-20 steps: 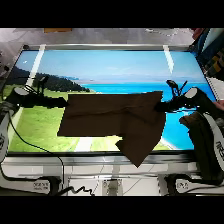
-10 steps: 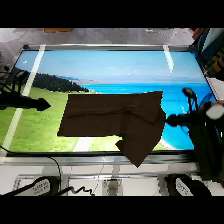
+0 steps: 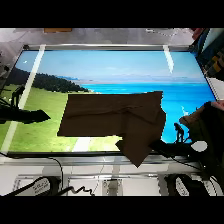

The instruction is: Fold the clothes and pants, and hang the long-sleeved shirts on hangers.

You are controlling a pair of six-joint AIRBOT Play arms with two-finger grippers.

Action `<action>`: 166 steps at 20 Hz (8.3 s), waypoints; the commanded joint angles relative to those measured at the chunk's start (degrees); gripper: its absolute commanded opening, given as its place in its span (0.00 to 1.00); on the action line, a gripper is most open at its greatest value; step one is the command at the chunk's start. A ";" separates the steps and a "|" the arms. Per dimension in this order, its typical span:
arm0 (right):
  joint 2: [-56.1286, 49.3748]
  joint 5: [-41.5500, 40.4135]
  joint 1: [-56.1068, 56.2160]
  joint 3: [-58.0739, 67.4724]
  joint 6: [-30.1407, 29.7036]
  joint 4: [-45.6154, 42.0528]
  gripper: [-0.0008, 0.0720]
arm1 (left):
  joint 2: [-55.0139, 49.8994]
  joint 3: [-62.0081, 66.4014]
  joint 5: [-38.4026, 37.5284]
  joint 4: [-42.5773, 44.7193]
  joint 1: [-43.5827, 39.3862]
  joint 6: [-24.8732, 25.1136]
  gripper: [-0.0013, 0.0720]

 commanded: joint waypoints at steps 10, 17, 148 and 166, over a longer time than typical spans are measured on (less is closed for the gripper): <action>-5.01 -6.99 -0.02 -2.75 4.37 -0.48 0.61 | 0.02 -8.90 -1.16 6.08 2.05 -0.81 0.97; -8.76 -9.14 6.64 -2.67 -2.38 2.54 0.03 | 0.02 -12.26 -0.04 4.52 2.05 -0.83 0.95; -70.79 9.92 14.10 77.92 -5.14 6.88 0.93 | -21.92 26.60 51.63 -17.92 -59.87 -6.38 0.99; -75.08 9.46 26.60 83.80 -12.63 11.65 0.03 | -19.41 26.62 36.68 -4.59 -53.66 -6.38 0.82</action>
